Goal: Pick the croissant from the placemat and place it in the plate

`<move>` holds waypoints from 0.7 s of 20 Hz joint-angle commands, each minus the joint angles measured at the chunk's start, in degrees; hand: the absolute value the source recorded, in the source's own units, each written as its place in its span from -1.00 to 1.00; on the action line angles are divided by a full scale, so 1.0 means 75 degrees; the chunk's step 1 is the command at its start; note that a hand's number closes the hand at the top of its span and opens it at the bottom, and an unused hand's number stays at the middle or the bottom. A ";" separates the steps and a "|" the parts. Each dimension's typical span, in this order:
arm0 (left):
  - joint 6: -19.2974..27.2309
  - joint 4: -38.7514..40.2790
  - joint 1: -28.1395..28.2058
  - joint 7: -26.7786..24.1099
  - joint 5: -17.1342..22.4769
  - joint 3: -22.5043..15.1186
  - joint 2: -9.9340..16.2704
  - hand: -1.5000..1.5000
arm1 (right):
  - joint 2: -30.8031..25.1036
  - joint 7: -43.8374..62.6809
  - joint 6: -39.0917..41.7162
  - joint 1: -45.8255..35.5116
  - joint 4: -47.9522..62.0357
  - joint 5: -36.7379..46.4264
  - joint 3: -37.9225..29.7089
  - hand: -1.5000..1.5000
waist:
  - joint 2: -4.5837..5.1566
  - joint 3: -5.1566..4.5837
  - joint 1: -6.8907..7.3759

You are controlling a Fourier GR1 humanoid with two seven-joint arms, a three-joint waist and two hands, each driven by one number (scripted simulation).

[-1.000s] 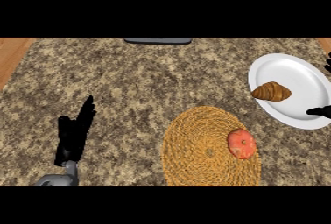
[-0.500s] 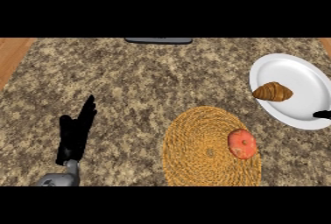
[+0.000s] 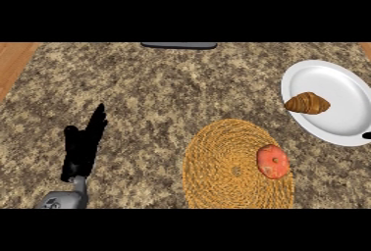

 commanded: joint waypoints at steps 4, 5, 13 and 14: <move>0.0121 0.0248 -0.0065 -0.0142 -0.0184 -0.0110 -0.0142 0.00 | -0.0220 -0.0096 0.0054 0.0017 0.0041 -0.0176 -0.0193 -1.00 | 0.0028 0.0005 0.0017; -0.0119 0.0119 -0.0139 0.0016 0.0037 -0.0003 -0.0001 0.00 | -0.0191 -0.0338 0.0037 0.0264 0.0041 -0.0125 -0.0144 -1.00 | 0.0021 0.0008 0.0007; -0.0013 -0.0009 0.0136 -0.0102 -0.0069 -0.0089 -0.0085 0.00 | -0.0769 -0.0059 -0.0054 0.0478 0.0195 -0.0451 -0.0544 -1.00 | 0.0033 0.0026 0.0058; 0.0064 -0.0037 0.0253 -0.0138 -0.0078 -0.0145 -0.0210 0.00 | -0.0766 0.0107 -0.0149 0.0264 0.0121 -0.0405 -0.0496 -1.00 | 0.0024 0.0019 0.0104</move>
